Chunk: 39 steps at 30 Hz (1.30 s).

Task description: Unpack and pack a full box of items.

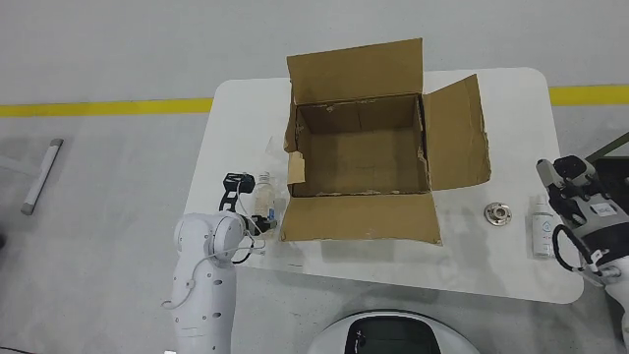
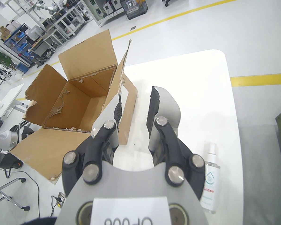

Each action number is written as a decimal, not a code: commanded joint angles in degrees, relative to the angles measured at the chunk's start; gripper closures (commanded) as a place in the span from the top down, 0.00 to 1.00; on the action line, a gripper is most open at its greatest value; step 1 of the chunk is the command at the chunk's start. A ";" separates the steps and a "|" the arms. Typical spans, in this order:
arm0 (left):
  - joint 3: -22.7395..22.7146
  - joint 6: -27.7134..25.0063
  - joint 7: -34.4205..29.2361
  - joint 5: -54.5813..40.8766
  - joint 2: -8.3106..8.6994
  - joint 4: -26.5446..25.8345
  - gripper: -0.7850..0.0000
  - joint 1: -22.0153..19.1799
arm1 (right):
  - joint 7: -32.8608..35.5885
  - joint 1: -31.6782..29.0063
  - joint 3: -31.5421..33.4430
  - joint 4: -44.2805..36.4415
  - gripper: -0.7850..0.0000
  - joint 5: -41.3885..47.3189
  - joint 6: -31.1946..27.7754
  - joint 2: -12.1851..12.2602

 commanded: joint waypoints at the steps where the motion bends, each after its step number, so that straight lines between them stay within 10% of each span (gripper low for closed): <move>1: 0.16 -0.24 0.82 0.38 0.19 1.93 1.00 -1.18 | 0.15 -0.06 -0.09 0.00 0.34 0.11 0.16 0.04; 3: 0.25 -0.35 1.54 0.29 0.34 3.88 1.00 -2.21 | 0.56 -0.11 -0.32 0.00 0.35 1.32 0.44 0.06; 5: 0.20 -0.41 1.88 -0.27 0.48 5.86 0.73 -3.07 | 1.43 0.17 -0.22 0.00 0.37 4.69 1.26 0.05; 7: 0.15 -0.56 2.35 -0.56 0.64 7.56 0.20 -3.72 | 3.18 0.93 0.42 0.00 0.44 10.45 2.81 0.03; 9: 0.11 -0.66 2.42 -1.22 0.78 8.98 0.00 -4.26 | 5.55 2.17 1.62 0.14 0.47 17.04 4.66 0.08; 14: -0.04 -0.58 3.20 -2.47 1.15 11.10 0.00 -4.83 | 17.47 7.96 4.23 3.23 1.00 31.83 9.04 0.93; 27: -4.41 1.16 2.21 -12.05 2.30 1.39 0.00 -1.24 | 26.27 21.93 -4.93 16.00 1.00 30.50 15.42 3.12; 29: -5.64 1.08 1.17 -14.35 2.56 -1.95 0.00 -0.38 | 26.37 22.87 -6.59 17.26 0.62 30.79 16.17 3.23; 32: -7.49 1.20 -0.86 -18.75 2.93 -7.84 0.00 0.82 | 26.65 23.76 -8.44 18.42 0.36 29.47 16.23 3.50; 34: -8.86 1.66 -2.33 -22.21 3.16 -12.16 0.00 1.48 | 27.10 24.03 -9.34 19.10 0.02 29.55 16.49 3.65; 39: -12.19 2.85 -6.43 -30.95 3.89 -21.71 0.00 1.88 | 27.00 23.57 -10.83 19.41 0.00 30.03 16.44 3.95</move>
